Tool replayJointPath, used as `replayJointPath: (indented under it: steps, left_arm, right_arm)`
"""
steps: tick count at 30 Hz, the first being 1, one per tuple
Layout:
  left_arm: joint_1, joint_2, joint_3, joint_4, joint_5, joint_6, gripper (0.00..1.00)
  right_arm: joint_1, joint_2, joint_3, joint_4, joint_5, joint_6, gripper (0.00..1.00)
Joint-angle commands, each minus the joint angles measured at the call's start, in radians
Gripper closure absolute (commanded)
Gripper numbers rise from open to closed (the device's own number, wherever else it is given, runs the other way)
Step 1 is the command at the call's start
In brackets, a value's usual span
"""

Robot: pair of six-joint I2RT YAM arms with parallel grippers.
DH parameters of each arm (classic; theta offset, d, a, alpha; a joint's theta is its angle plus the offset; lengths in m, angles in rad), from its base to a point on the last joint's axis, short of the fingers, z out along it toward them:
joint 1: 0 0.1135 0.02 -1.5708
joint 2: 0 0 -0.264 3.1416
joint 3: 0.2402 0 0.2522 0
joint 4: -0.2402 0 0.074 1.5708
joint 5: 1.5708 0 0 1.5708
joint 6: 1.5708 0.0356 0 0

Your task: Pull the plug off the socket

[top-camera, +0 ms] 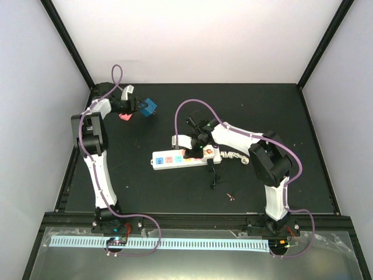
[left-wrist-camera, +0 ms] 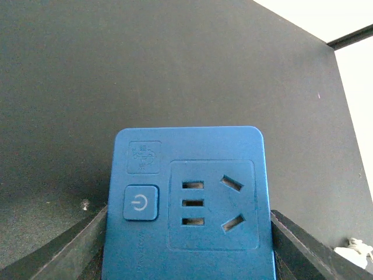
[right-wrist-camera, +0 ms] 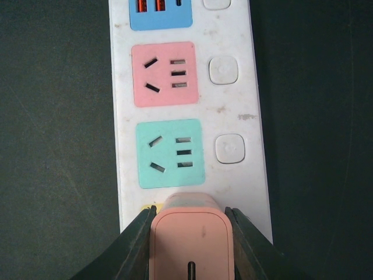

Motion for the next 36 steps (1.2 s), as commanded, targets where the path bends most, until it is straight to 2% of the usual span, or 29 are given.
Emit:
replayJointPath:
  steps: [1,4,9,12,17,26,33,36]
  left_arm:
    - [0.0,0.016,0.059,-0.028,0.001,-0.019,0.46]
    - [0.002,0.016,0.067,-0.042,-0.005,-0.018,0.36]
    - [0.002,-0.003,0.064,-0.069,-0.064,-0.003,0.08]
    - [0.002,-0.029,0.047,-0.069,-0.113,0.012,0.02]
    - [0.001,-0.085,0.014,-0.05,-0.127,0.03,0.01]
    - [-0.005,-0.151,-0.006,-0.062,-0.266,0.115,0.01]
    - [-0.053,-0.193,-0.052,-0.135,-0.247,0.383,0.16]
    - [-0.069,-0.205,-0.078,-0.138,-0.251,0.44,0.22]
  right_arm:
    - [-0.022,0.05,0.0,-0.012,0.131,0.009,0.97]
    - [-0.021,0.049,0.001,-0.014,0.132,0.011,0.97]
    - [-0.022,0.045,0.001,-0.014,0.125,0.012,0.97]
    - [-0.021,0.044,0.003,-0.013,0.122,0.014,0.96]
    - [-0.021,0.033,0.0,-0.008,0.107,0.018,0.94]
    - [-0.021,0.03,0.001,0.0,0.101,0.028,0.92]
    - [-0.021,0.031,0.002,-0.002,0.1,0.029,0.92]
    - [-0.02,0.033,0.006,-0.005,0.096,0.032,0.92]
